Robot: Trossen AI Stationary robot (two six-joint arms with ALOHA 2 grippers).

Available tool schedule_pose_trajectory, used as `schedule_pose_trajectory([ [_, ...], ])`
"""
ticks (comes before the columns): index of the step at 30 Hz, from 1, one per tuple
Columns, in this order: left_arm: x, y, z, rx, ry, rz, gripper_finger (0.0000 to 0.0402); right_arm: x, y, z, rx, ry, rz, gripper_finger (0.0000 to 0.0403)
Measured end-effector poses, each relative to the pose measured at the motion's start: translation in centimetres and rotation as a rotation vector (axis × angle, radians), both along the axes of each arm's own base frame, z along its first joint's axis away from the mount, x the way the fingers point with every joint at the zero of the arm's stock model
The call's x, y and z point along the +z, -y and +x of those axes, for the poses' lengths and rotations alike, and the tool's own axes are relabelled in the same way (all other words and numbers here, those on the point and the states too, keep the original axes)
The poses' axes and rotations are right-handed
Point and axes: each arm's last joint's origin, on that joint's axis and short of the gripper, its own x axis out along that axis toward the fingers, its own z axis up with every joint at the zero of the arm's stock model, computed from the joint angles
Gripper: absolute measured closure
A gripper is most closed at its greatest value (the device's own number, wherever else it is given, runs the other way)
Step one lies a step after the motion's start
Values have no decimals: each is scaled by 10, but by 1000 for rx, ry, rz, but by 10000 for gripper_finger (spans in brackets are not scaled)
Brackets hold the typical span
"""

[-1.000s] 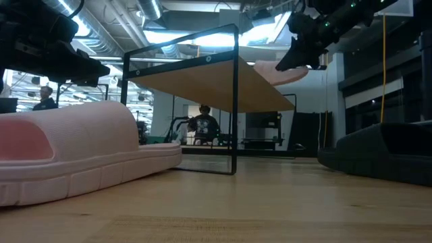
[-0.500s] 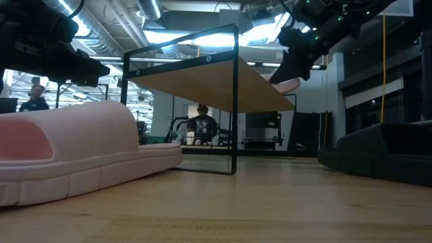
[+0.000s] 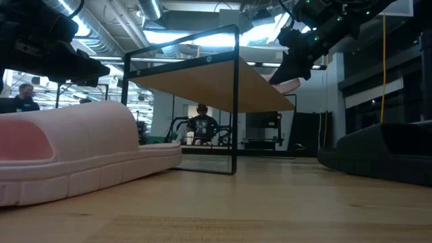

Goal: Pick and place slides into the shelf
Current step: Put the right pink slide on the shelf

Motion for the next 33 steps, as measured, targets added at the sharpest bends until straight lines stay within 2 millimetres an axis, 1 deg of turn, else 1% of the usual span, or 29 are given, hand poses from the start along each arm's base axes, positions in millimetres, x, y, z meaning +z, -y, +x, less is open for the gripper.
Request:
schedule_pose_trajectory([
  [9, 0, 0, 0, 0, 0, 0, 401, 0, 0, 0, -9, -6, -2, 395],
  [17, 0, 0, 0, 0, 0, 0, 401, 0, 0, 0, -24, 3, 15, 365],
  [25, 0, 0, 0, 0, 0, -1, 401, -3, -1, -3, -56, -19, 73, 359],
  [33, 0, 0, 0, 0, 0, -2, 401, -3, 0, -3, -92, -32, 49, 351],
])
